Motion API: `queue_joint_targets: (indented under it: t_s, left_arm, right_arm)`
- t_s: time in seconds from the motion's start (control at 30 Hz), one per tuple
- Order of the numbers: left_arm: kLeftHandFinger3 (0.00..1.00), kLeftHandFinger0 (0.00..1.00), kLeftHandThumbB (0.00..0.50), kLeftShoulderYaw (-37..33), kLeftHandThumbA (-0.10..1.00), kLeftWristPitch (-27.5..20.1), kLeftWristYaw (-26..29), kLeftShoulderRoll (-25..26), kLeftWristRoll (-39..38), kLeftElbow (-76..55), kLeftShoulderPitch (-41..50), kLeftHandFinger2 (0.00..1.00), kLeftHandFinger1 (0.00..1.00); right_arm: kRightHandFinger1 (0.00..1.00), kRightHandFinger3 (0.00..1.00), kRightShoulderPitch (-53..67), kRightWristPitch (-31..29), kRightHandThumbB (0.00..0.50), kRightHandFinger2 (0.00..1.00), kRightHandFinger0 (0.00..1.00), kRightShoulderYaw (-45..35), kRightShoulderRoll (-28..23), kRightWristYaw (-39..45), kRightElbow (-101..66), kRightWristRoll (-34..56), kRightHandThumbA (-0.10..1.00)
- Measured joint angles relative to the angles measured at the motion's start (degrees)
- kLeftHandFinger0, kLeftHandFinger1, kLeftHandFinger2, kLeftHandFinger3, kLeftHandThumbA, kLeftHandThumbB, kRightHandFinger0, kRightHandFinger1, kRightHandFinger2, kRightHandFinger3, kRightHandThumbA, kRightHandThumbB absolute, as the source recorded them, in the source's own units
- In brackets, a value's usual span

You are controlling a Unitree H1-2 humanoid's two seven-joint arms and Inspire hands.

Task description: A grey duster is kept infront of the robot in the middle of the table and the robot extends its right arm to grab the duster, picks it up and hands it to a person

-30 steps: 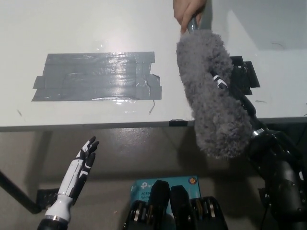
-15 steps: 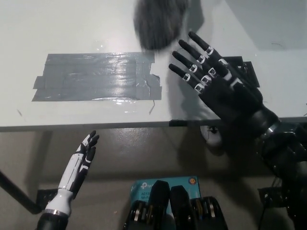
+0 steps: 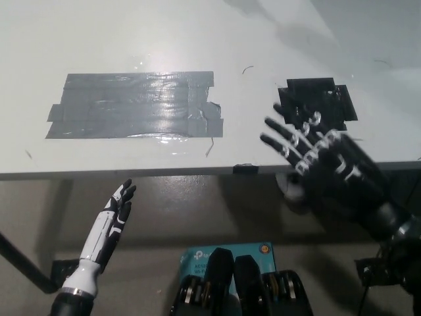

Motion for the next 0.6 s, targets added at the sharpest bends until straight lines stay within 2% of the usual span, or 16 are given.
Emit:
queue_joint_targets:
  t_s: [0.03, 0.07, 0.17, 0.23, 0.53, 0.6]
  left_arm:
    - [1.0, 1.0, 0.271, 0.0, 1.0, 0.0, 0.0, 0.0, 0.0, 0.0, 0.0, 1.0, 1.0]
    - [1.0, 1.0, 0.278, 0.0, 1.0, 0.0, 0.0, 0.0, 0.0, 0.0, 0.0, 1.0, 1.0]
    - [1.0, 1.0, 0.279, 0.0, 1.0, 0.0, 0.0, 0.0, 0.0, 0.1, 0.2, 1.0, 1.0]
    - [1.0, 1.0, 0.286, -0.1, 1.0, 0.0, 0.0, 0.0, 0.0, 0.1, 0.4, 1.0, 1.0]
    - [1.0, 1.0, 0.272, -0.2, 1.0, 0.1, 0.0, -0.1, 0.0, 0.2, 1.6, 1.0, 1.0]
    - [1.0, 1.0, 0.272, -0.3, 1.0, 0.1, 0.0, -0.1, 0.0, 0.2, 1.9, 1.0, 1.0]
  right_arm:
    - [1.0, 1.0, 0.8, -0.2, 0.387, 1.0, 1.0, 0.2, 0.0, -0.1, 0.0, -1.1, 1.0]
    - [1.0, 1.0, 1.9, -0.7, 0.415, 1.0, 1.0, 0.4, 0.0, -0.2, 0.0, -3.1, 1.0]
    - [1.0, 1.0, 3.8, -1.6, 0.424, 1.0, 1.0, 1.1, 0.0, -0.7, 0.4, -6.6, 1.0]
    - [1.0, 1.0, 4.5, -1.8, 0.396, 1.0, 1.0, 1.6, -0.1, -1.1, 0.9, -8.2, 1.0]
    - [1.0, 1.0, 7.0, -3.3, 0.392, 1.0, 1.0, 5.3, -1.9, -3.8, 7.7, -19.1, 1.0]
    - [1.0, 1.0, 7.2, -3.8, 0.37, 1.0, 1.0, 6.3, -2.4, -4.5, 9.7, -21.9, 1.0]
